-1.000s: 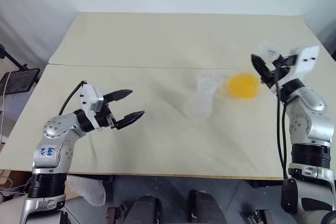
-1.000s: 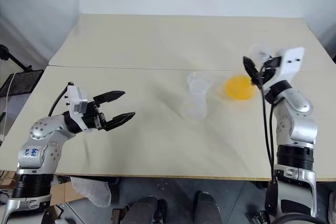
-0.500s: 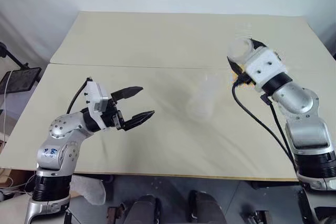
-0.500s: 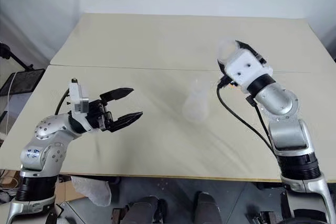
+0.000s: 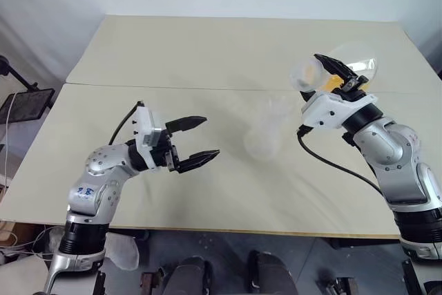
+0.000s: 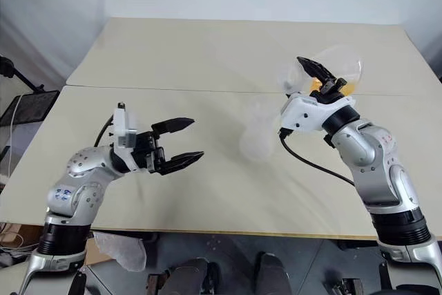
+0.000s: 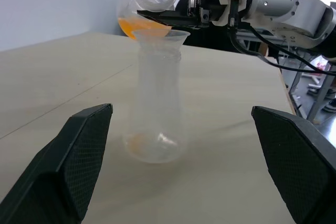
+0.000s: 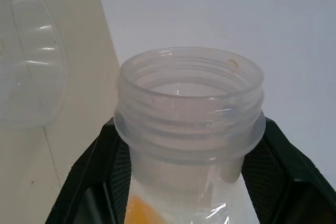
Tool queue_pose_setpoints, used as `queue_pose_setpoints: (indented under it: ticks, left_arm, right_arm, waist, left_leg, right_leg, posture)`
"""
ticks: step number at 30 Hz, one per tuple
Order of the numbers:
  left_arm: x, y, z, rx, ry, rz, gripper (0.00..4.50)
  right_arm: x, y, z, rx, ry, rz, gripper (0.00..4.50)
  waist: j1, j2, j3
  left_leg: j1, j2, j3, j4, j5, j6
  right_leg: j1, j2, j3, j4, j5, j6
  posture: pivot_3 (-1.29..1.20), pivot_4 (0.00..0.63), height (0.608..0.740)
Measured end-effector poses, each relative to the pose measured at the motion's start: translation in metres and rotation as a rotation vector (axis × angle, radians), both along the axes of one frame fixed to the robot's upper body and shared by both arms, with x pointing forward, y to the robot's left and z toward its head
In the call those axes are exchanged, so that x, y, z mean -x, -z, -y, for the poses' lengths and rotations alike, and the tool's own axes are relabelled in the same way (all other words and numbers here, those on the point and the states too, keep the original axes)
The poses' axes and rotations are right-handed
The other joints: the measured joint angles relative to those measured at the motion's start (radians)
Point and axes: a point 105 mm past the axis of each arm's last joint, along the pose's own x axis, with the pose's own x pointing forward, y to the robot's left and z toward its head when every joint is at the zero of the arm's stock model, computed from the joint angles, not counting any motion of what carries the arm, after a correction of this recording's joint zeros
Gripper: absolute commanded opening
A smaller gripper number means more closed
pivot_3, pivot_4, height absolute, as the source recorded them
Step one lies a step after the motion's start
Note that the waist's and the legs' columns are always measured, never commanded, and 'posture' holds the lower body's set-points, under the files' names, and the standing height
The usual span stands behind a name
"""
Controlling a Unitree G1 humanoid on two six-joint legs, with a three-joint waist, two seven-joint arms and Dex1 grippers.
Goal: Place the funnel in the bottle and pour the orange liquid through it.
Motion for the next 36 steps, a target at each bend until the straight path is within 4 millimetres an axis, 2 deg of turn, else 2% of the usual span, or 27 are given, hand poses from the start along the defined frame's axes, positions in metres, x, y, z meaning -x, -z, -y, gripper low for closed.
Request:
queue_pose_setpoints:
  ticks: [4, 10, 36]
  left_arm:
    - [-0.0032, 0.0056, 0.0028, -0.005, 0.0, -0.008, 4.5]
    - [-0.0048, 0.0028, 0.0043, -0.009, -0.001, 0.02, 4.5]
    - [-0.0088, 0.0041, 0.009, 0.016, -0.009, 0.012, 4.5]
  right_arm:
    - [0.003, 0.0019, -0.0024, 0.044, -0.006, 0.032, 2.43]
    - [0.0062, 0.0075, -0.0042, 0.112, -0.004, 0.049, 2.43]
    - [0.0097, 0.0078, -0.0094, 0.328, 0.019, 0.194, 2.43]
  waist:
    - [-0.002, 0.0, 0.0]
    - [0.001, 0.0, 0.0]
    - [-0.001, 0.0, 0.0]
  left_leg:
    - [0.0, 0.0, 0.0, 0.0, 0.0, 0.0]
    - [0.0, 0.0, 0.0, 0.0, 0.0, 0.0]
    - [0.0, 0.0, 0.0, 0.0, 0.0, 0.0]
  right_leg:
    - [0.0, 0.0, 0.0, 0.0, 0.0, 0.0]
    - [0.0, 0.0, 0.0, 0.0, 0.0, 0.0]
    - [0.0, 0.0, 0.0, 0.0, 0.0, 0.0]
  posture:
    - [0.0, 0.15, 0.74]
    - [0.0, 0.15, 0.74]
    - [0.0, 0.15, 0.74]
